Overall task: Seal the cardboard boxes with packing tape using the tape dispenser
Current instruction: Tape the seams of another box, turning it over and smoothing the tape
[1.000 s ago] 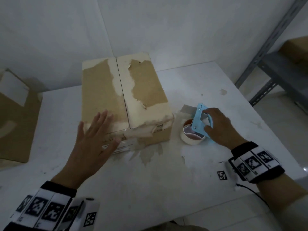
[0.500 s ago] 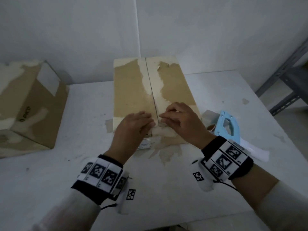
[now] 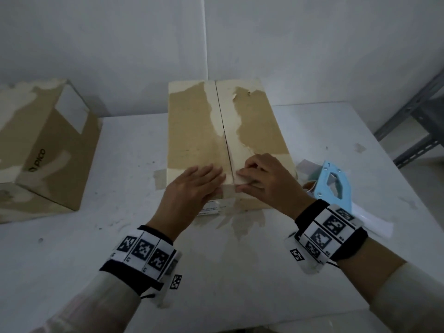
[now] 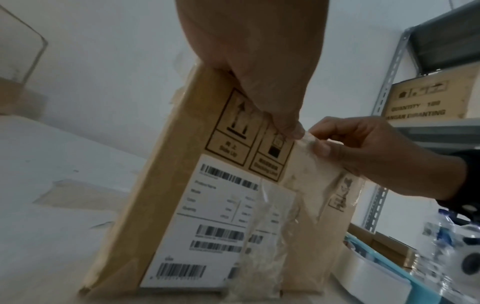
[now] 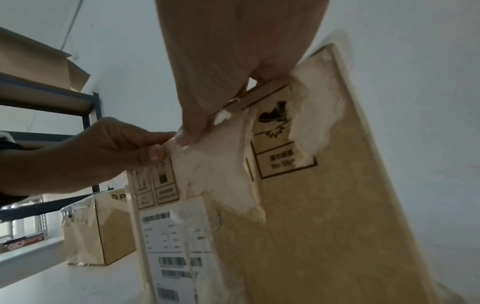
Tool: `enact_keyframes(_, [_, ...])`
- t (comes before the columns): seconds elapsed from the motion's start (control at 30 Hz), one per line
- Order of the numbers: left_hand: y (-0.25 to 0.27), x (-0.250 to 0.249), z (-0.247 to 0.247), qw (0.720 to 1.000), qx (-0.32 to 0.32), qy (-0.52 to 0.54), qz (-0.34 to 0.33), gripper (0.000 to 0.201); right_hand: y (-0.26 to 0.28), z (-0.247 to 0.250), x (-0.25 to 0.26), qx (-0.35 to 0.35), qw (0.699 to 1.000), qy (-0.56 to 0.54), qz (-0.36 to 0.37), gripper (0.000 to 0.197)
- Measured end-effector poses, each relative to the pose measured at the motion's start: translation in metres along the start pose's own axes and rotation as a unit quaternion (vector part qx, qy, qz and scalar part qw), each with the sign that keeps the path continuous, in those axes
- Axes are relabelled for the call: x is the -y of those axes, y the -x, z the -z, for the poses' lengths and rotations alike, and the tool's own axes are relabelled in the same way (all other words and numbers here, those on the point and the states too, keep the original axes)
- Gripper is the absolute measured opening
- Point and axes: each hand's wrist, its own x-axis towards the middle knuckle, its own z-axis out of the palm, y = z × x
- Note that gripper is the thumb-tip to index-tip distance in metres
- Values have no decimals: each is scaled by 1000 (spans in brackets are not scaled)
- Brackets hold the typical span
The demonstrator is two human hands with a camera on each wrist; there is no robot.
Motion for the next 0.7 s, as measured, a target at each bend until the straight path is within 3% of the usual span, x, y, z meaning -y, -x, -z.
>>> enact_keyframes(0.17, [23,29,8,998,9,-53,33,41,11,12,-15,-11,999,34,-34,45])
enact_keyframes(0.3, [45,49,13,994,-65,34,84,39,24,24,-31,-50,995,8,-88,56])
enact_keyframes(0.43, [56,49,18,972,-124,132,149,39,28,31,-38,-35,992,-55,-104,55])
enact_keyframes(0.6, [50,61,25,960,-143,182,155,31,37,49,-53,-38,987,-101,-115,38])
enact_keyframes(0.7, [41,69,32,970,-103,178,133,26,40,54,-59,-34,970,-169,-173,31])
